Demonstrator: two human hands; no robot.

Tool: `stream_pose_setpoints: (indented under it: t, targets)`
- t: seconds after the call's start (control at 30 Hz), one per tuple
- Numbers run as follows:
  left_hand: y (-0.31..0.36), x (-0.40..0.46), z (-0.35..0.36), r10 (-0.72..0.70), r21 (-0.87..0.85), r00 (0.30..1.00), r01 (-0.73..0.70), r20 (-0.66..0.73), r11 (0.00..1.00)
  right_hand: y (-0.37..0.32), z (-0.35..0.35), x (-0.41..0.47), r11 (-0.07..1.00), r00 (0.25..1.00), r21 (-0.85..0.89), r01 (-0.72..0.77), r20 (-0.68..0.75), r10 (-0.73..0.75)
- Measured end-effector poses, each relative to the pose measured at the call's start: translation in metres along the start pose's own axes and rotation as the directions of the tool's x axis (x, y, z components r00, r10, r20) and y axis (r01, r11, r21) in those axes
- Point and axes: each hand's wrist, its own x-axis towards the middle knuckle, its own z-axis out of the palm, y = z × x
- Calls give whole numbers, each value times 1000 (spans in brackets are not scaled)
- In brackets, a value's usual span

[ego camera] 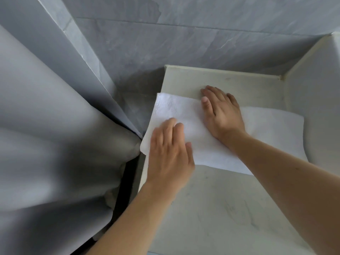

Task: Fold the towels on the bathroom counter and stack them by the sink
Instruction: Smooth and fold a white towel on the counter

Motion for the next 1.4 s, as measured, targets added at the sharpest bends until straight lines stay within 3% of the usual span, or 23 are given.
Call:
stream_pose_setpoints:
  t: [0.07, 0.23, 0.3, 0.4, 0.47, 0.53, 0.63, 0.8, 0.97, 1.13, 1.23, 1.3, 1.4]
  targets:
    - [-4, -1, 14, -43, 77, 996, 37, 75, 996, 3, -3, 2, 994, 998, 111, 5, -63, 1]
    - [-8, 11, 31, -29, 159, 1000, 28, 0, 987, -1, -14, 9, 973, 989, 229, 30, -147, 4]
    - [-7, 18, 34, -32, 162, 999, 33, -10, 986, -1, -21, -1, 970, 968, 245, 2, -244, 60]
    - [-9, 25, 36, -41, 177, 999, 40, -1, 983, 13, -34, -47, 956, 904, 193, -219, -328, 274]
    - [-10, 30, 37, -47, 182, 999, 46, 4, 982, 26, -41, -87, 885, 835, 168, -435, -291, 466]
    - [-11, 35, 36, -55, 178, 998, 54, -1, 983, 33, -46, -122, 845, 806, 108, -523, -260, 532]
    - [-8, 42, 32, -73, 157, 997, 73, -4, 985, 35, -46, -152, 842, 812, 152, -518, -224, 540]
    - [2, 53, 23, -92, 199, 994, 78, 63, 977, 37, -52, -164, 677, 709, 559, -478, -210, 673]
    - [38, 56, 31, 182, 160, 950, -227, 254, 961, 42, -51, -165, 554, 716, 751, -360, -159, 680]
    - [36, 47, 45, 94, 252, 974, -146, 207, 957, 50, -50, -169, 752, 825, 575, -322, -219, 521]
    - [38, 49, 44, 109, 236, 975, -155, 195, 959, 49, -56, -166, 904, 881, 267, -333, -254, 399]
    - [38, 47, 43, 116, 190, 979, -148, 166, 971, 45, -61, -161, 921, 911, -4, -389, -151, 384]
    - [36, 46, 43, 136, 167, 981, -158, 137, 973, 37, -68, -151, 861, 875, -170, -479, -17, 483]
